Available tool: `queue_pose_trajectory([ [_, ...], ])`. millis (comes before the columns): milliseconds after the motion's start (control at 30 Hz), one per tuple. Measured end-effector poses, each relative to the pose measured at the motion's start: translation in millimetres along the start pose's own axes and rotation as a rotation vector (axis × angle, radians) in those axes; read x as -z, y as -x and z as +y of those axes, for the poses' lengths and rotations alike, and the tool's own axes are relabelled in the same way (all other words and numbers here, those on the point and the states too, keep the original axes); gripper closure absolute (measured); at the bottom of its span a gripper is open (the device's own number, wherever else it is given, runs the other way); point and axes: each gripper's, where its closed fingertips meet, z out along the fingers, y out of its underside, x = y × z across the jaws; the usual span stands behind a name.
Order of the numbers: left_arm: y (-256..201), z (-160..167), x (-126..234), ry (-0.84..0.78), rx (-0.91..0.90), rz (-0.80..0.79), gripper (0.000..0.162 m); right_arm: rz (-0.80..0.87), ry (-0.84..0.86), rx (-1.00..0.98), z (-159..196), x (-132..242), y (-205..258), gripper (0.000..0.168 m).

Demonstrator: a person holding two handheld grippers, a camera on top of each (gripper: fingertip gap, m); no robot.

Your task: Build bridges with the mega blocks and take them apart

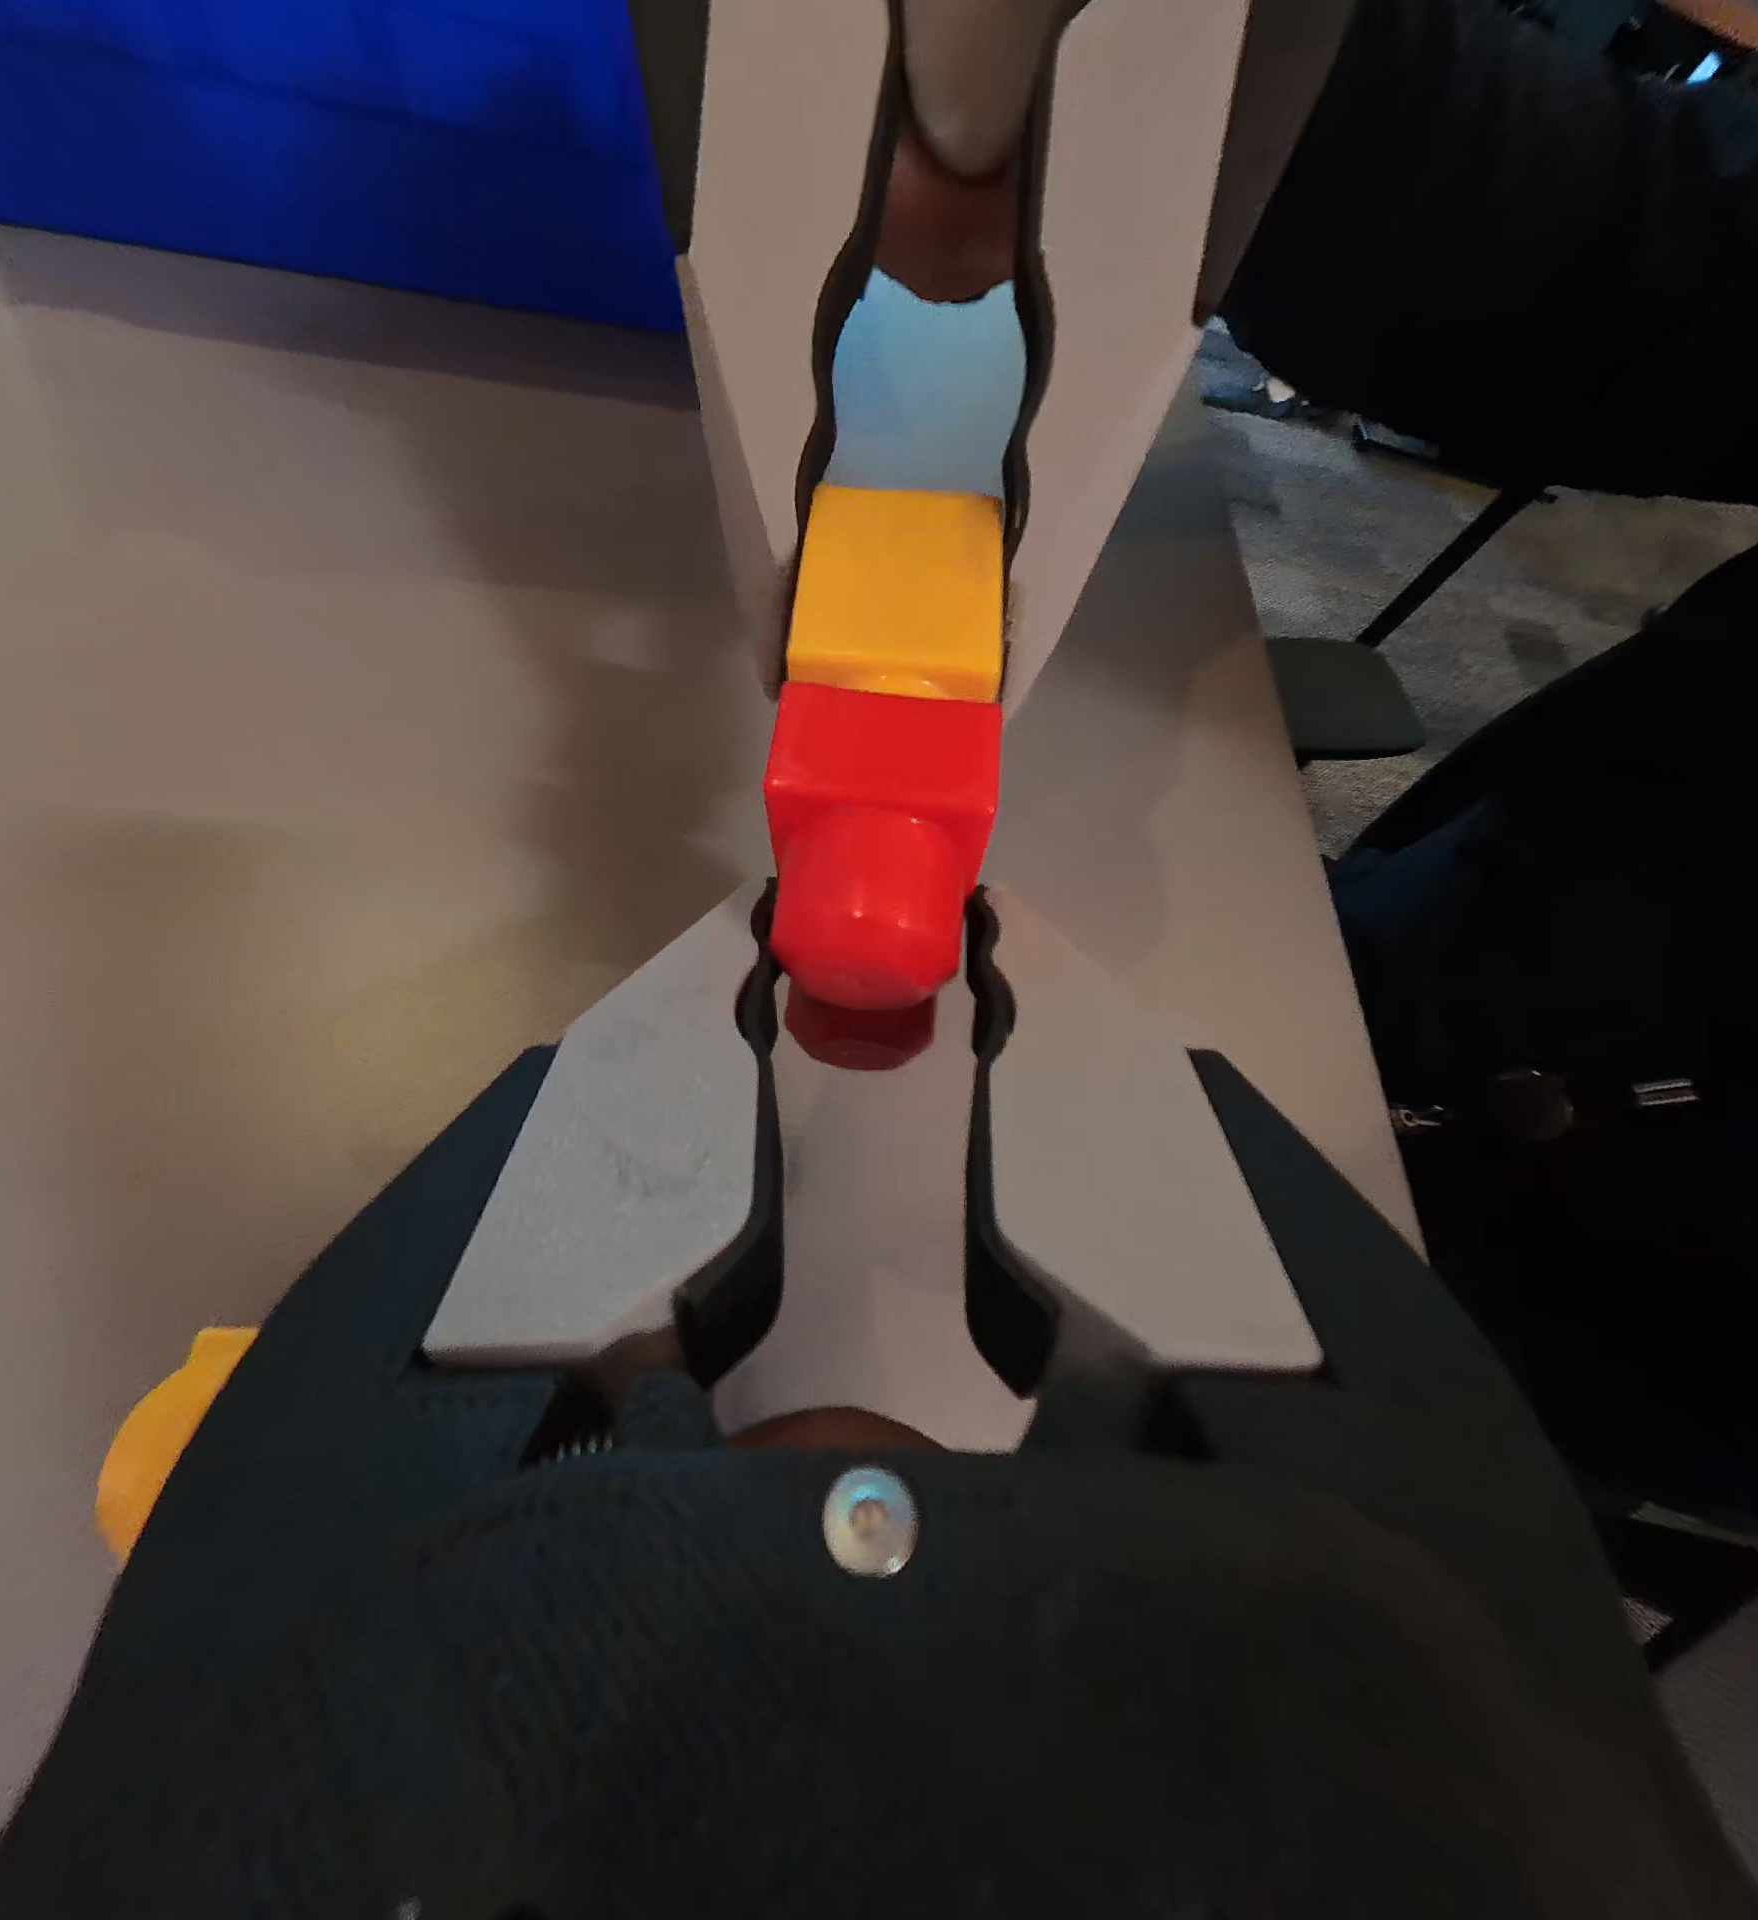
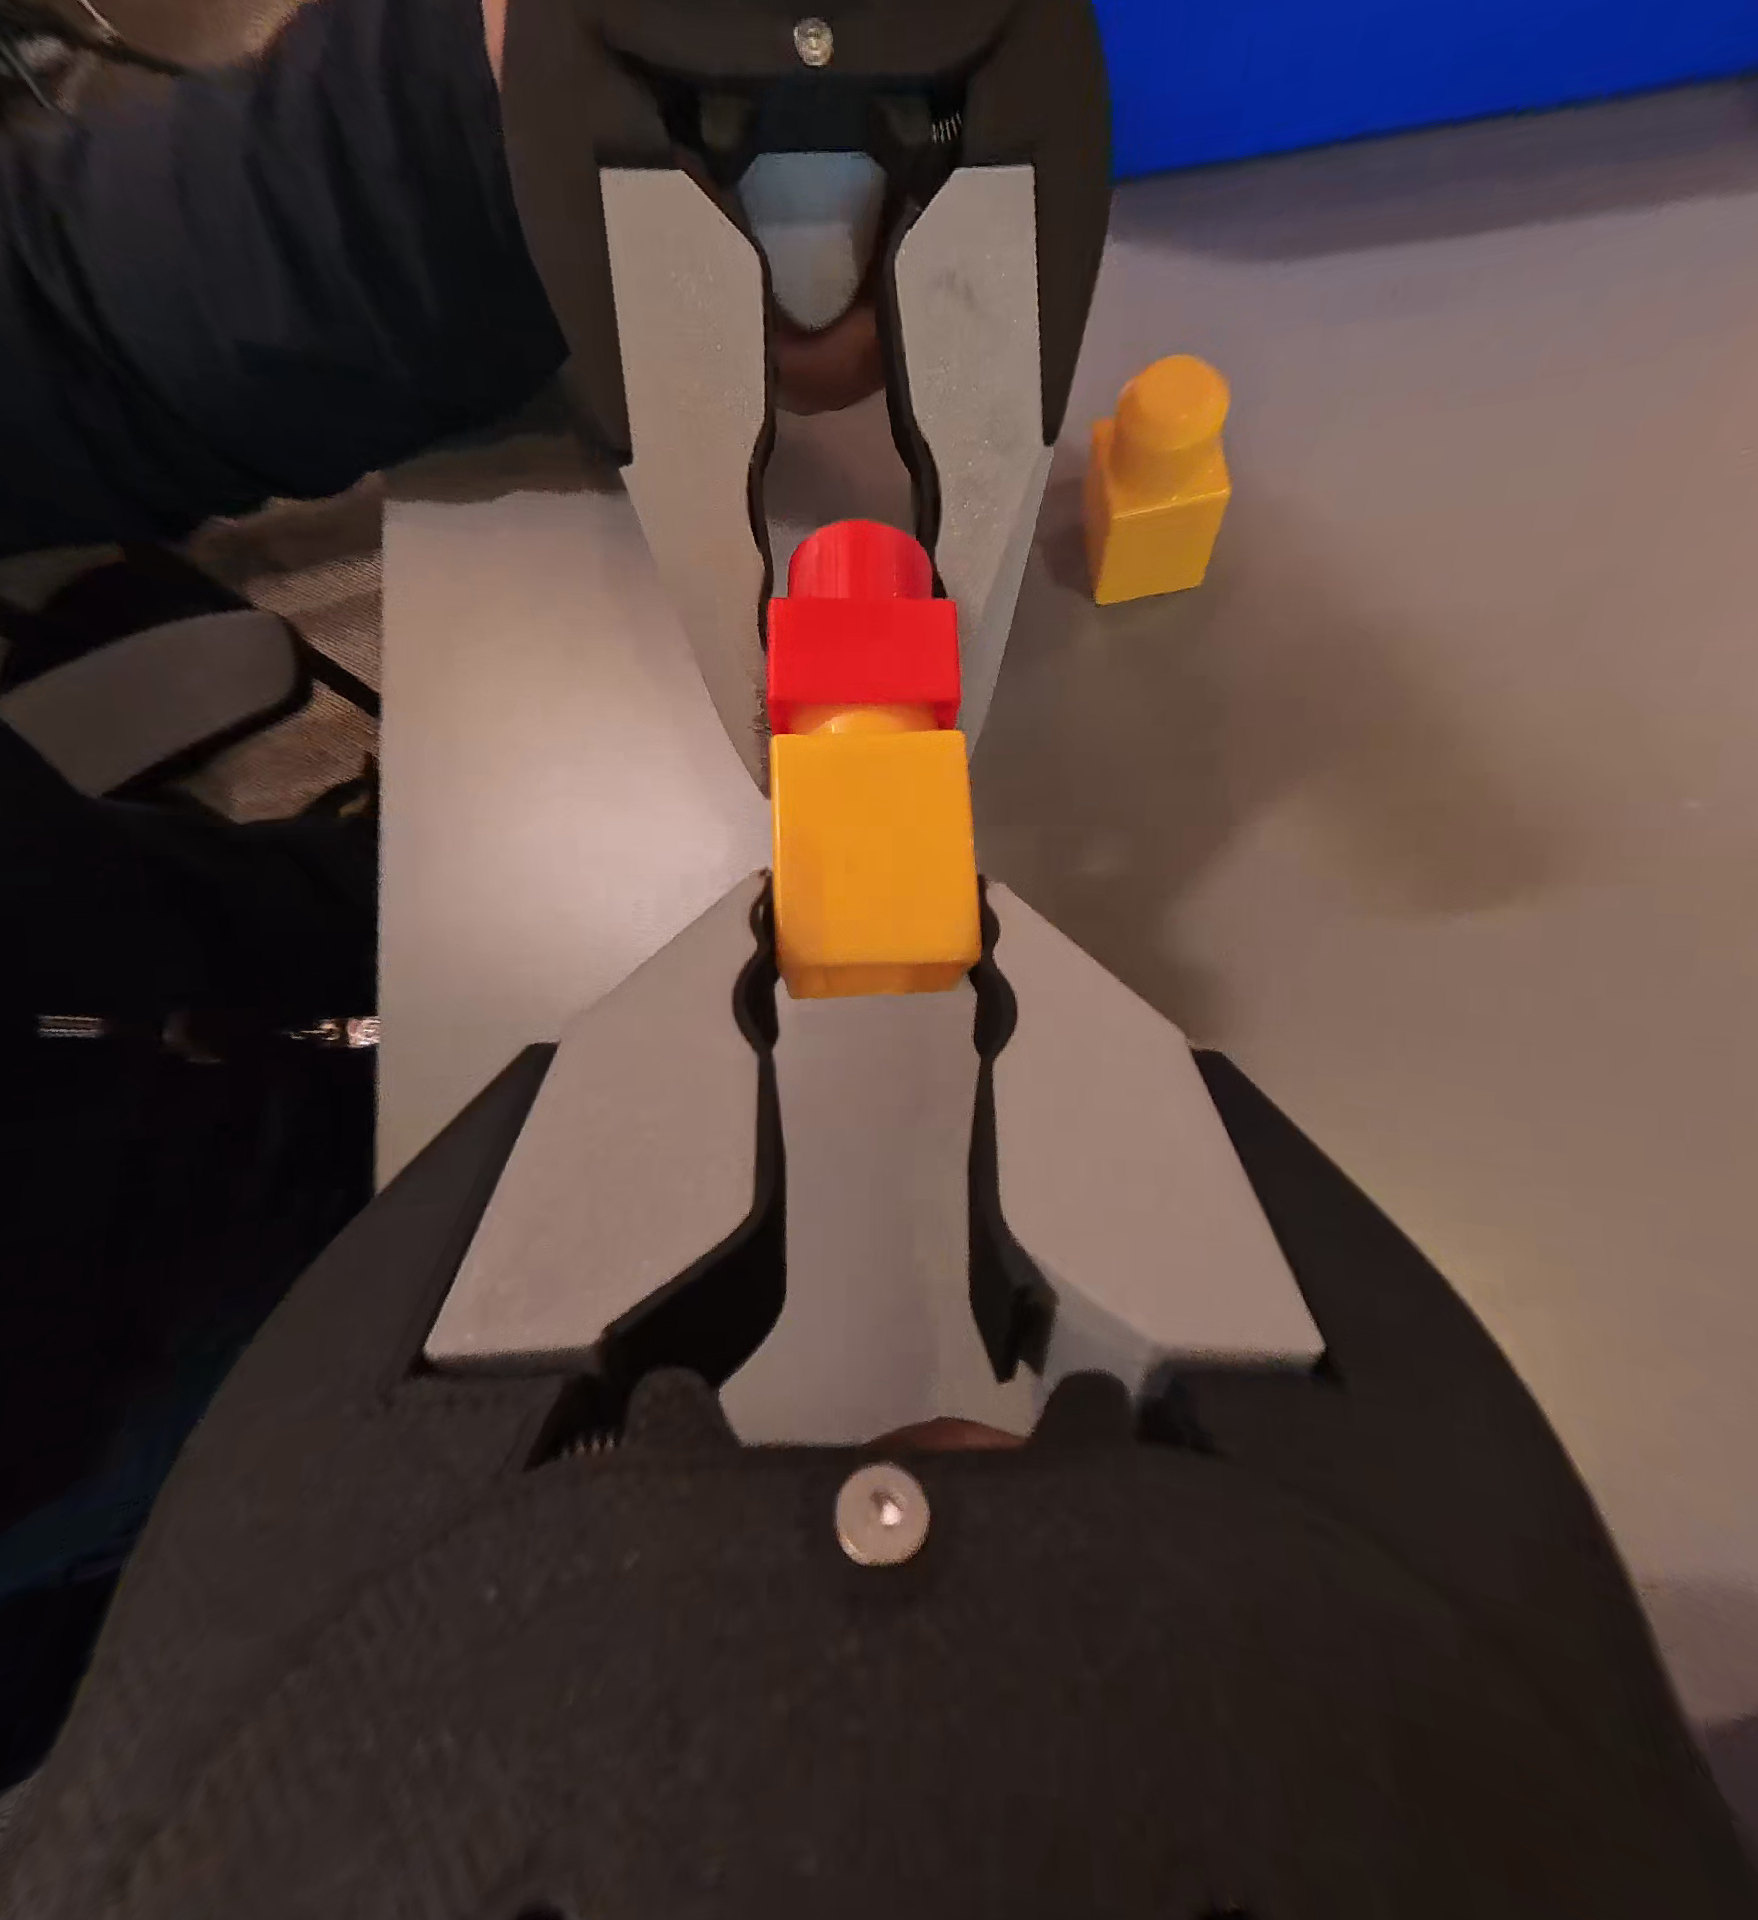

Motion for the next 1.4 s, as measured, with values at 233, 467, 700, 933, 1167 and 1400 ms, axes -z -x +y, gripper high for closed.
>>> queue_pose_trajectory([
  [233,-1.5,8.7,-8.3,0.062,0.018,-0.004,0.128,0.223,0.054,0.29,-0.6,-6.5,-4.0,0.135],
  [467,-4.5,17.6,-18.9,0.122,-0.008,0.006,0.129,0.2,0.18,0.31,9.9,-8.9,-2.5,0.135],
  [700,-4.1,14.3,-31.1,0.133,0.001,-0.025,0.129,-0.012,0.337,0.079,37.8,-7.3,2.5,0.135],
  [933,0.4,14.3,-25.0,0.117,0.039,-0.038,0.128,-0.033,0.207,0.011,30.1,-13.4,0.2,0.135],
  [1167,-0.8,7.3,-24.1,0.054,0.039,-0.006,0.128,-0.02,0.041,0.012,24.1,-11.2,-0.5,0.135],
  [1400,-0.2,-5.8,-14.4,-0.015,-0.006,-0.028,0.125,-0.03,-0.032,-0.026,26.9,-1.0,0.8,0.135],
])
